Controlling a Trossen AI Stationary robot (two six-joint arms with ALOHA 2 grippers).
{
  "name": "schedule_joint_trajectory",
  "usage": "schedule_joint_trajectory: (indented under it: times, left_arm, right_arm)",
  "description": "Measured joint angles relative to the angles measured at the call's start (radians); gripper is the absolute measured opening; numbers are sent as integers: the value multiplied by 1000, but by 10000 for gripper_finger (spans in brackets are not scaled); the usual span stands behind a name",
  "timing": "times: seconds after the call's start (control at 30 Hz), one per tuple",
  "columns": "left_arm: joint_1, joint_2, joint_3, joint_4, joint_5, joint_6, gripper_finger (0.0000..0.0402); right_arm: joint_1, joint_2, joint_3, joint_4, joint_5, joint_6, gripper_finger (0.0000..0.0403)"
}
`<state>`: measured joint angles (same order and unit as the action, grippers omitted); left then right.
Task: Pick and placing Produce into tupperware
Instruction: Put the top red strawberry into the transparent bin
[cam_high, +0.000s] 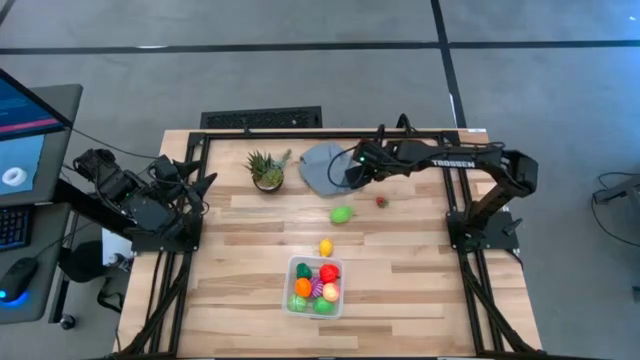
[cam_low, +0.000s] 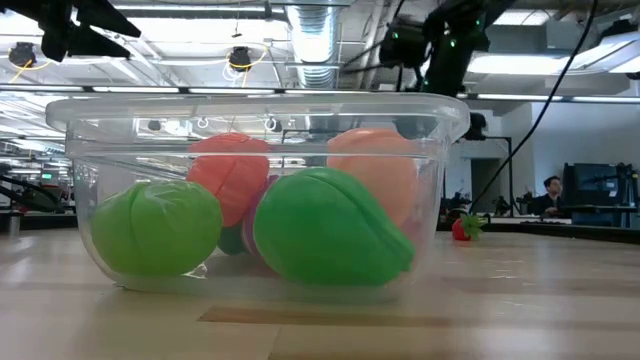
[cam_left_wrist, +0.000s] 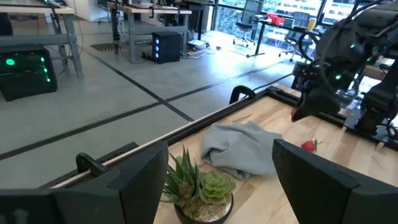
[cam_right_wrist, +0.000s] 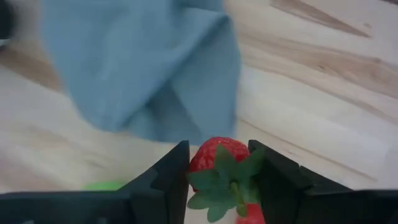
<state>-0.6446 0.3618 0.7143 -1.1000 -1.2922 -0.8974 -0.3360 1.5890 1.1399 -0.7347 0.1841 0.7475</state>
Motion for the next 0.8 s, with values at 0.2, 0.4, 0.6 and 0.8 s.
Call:
schedule_joint_trajectory:
  times: [0.2, 0.4, 0.6, 0.8]
  left_arm:
    - [0, 0, 0, 15, -3, -2, 279]
    - [0, 0, 0, 31, -3, -1, 279]
    - [0, 0, 0, 66, -17, 27, 279]
    - [0, 0, 0, 72, -27, 27, 279]
  right_arm:
    - [64, 0, 58, -57, 0, -7, 159]
    - [157, -16, 106, -170, 3, 37, 172]
    - [255, -80, 110, -169, 5, 124, 158]
    - [361, -152, 110, -132, 8, 217, 172]
